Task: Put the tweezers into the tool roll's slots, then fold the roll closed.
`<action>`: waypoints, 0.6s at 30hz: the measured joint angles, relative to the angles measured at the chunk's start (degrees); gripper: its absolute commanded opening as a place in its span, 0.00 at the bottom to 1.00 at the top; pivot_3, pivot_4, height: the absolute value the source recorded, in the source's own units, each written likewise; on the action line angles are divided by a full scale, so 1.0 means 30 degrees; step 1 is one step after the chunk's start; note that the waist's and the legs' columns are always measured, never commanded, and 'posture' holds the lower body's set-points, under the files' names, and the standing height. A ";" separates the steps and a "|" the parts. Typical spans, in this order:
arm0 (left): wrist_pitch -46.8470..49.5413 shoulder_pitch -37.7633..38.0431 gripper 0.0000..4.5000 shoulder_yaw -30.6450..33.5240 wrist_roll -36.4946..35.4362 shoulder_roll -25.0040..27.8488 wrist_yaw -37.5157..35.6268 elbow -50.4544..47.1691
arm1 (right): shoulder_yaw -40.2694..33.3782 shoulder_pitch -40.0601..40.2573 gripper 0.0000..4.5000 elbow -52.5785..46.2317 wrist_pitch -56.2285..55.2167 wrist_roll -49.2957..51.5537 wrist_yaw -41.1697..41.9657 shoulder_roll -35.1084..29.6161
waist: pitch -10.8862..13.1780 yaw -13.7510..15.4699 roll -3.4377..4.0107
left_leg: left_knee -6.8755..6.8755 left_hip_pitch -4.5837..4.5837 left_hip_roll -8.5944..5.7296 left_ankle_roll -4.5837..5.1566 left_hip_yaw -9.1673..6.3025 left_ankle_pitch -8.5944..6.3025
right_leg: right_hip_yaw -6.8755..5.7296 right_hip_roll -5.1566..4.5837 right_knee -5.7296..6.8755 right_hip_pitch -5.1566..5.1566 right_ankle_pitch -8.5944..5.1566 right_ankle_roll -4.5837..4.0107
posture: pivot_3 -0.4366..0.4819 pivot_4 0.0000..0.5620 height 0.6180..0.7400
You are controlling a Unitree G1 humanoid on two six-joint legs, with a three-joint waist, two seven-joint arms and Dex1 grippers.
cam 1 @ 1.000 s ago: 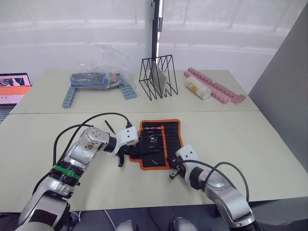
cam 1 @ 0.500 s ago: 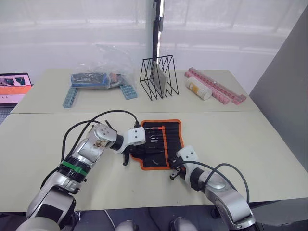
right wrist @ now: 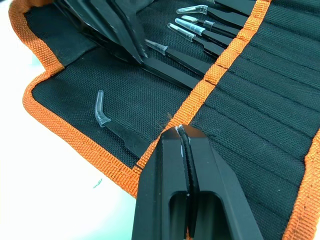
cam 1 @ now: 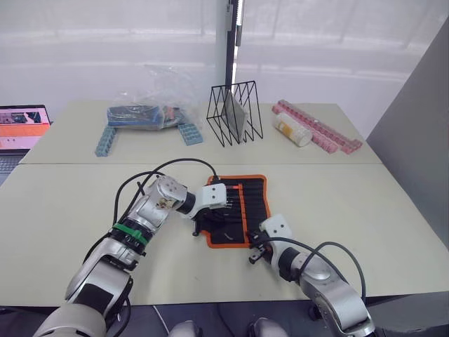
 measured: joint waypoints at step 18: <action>-0.3196 -0.1807 0.01 -0.0090 0.1557 -0.2777 0.0671 0.4651 | -0.0461 0.0794 0.00 -0.0415 0.0018 -0.0349 -0.0224 -0.0100 | -0.0021 0.0372 0.0004 | 0.0180 0.0024 -0.0025 0.0066 -0.0109 -0.0014 | 0.0025 -0.0029 -0.0058 0.0236 -0.0052 0.0089 | 0.48 0.27 0.97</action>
